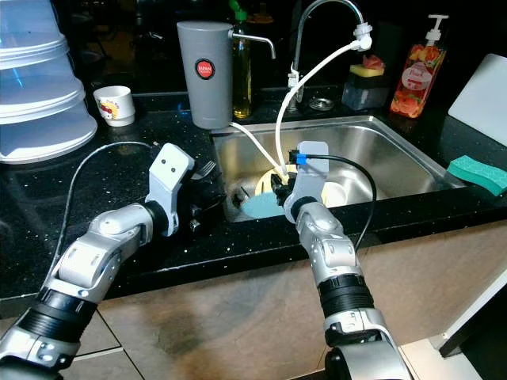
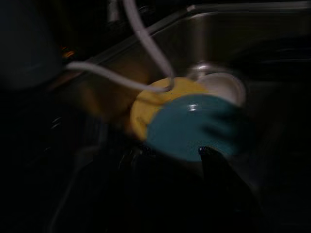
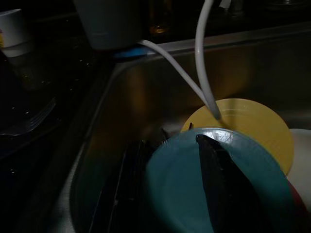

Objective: Kitchen organization

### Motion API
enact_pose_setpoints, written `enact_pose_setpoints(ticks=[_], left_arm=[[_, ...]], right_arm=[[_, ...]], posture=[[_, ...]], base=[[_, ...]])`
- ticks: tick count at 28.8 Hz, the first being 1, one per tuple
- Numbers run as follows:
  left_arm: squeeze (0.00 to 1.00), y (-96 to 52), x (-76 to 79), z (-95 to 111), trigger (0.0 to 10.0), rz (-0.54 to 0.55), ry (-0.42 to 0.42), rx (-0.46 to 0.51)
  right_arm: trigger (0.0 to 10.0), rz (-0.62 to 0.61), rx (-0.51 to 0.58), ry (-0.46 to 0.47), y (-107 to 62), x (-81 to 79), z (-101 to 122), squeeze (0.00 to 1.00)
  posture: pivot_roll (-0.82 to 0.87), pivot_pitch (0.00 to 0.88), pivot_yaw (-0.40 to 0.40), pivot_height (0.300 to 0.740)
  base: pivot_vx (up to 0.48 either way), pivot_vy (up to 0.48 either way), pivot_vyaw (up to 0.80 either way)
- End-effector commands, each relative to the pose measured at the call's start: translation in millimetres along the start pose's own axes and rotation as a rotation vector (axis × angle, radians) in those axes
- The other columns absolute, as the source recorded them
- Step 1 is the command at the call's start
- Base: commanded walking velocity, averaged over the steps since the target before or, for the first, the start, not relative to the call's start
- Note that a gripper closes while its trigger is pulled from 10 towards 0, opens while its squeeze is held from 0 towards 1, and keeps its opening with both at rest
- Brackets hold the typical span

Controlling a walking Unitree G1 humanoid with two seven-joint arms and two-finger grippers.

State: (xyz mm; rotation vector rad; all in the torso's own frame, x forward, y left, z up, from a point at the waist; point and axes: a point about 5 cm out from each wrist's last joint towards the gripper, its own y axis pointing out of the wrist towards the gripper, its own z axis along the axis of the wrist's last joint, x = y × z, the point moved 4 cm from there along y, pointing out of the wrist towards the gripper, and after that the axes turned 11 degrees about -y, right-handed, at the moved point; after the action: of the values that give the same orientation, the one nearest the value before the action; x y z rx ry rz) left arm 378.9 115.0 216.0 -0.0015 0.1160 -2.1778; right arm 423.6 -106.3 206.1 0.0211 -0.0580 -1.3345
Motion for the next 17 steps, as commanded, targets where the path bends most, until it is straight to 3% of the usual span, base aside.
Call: enact_pose_setpoints(ticks=[1,2,3,4,5,6,7,11,13,17], left_arm=[[0.00,-3.2,-15.3,3,10.0,0.069,-0.003,-0.009],[0.00,-5.2,-25.3,5,10.0,0.123,-0.002,-0.001],[0.00,-5.2,-25.3,5,10.0,0.123,-0.002,-0.001],[0.00,-9.6,-43.4,11,10.0,0.221,-0.013,0.028],[0.72,-16.3,-60.5,17,10.0,0.296,-0.051,0.060],[0.72,-16.3,-60.5,17,10.0,0.296,-0.051,0.060],[1.00,-21.2,-71.0,20,10.0,0.341,-0.080,0.081],[1.00,-33.3,-87.2,26,10.0,0.322,-0.092,0.119],[1.00,-33.5,-87.7,24,10.0,0.277,-0.088,0.124],[1.00,-31.4,-83.8,22,10.0,0.212,-0.108,0.130]], right_arm=[[10.0,-0.006,0.020,0.005,1.8,0.0,5,0.00],[10.0,-0.008,0.026,0.007,2.0,0.2,7,0.00],[10.0,-0.008,0.026,0.007,2.0,0.2,7,0.00],[10.0,-0.007,0.037,0.012,2.2,0.0,10,0.00],[10.0,0.002,0.050,0.018,2.2,-1.5,12,0.00],[10.0,0.002,0.050,0.018,2.2,-1.5,12,0.00],[10.0,0.009,0.059,0.022,2.3,-2.6,14,0.00],[10.0,0.139,0.120,0.065,0.8,-26.2,30,0.00],[10.0,0.245,0.128,0.091,-1.3,-44.3,34,0.00],[10.0,0.349,0.115,0.079,-5.2,-62.1,34,0.00]], posture=[[0.05,0.030,-0.008,0.740],[0.05,0.030,-0.007,0.740],[0.05,0.030,-0.007,0.740],[0.05,0.031,-0.007,0.740],[0.05,0.030,-0.006,0.740],[0.05,0.030,-0.006,0.740],[0.05,0.030,-0.006,0.740],[0.05,0.029,-0.009,0.740],[0.05,0.027,-0.010,0.740],[0.05,0.027,-0.010,0.740]], base=[[0.000,0.000,0.00],[0.000,0.000,0.00],[0.000,0.000,0.00],[0.000,0.000,0.00],[0.000,0.000,0.00],[0.000,0.000,0.00],[0.000,0.000,0.00],[0.000,0.000,0.00],[0.000,0.000,0.00],[0.000,0.000,0.00]])
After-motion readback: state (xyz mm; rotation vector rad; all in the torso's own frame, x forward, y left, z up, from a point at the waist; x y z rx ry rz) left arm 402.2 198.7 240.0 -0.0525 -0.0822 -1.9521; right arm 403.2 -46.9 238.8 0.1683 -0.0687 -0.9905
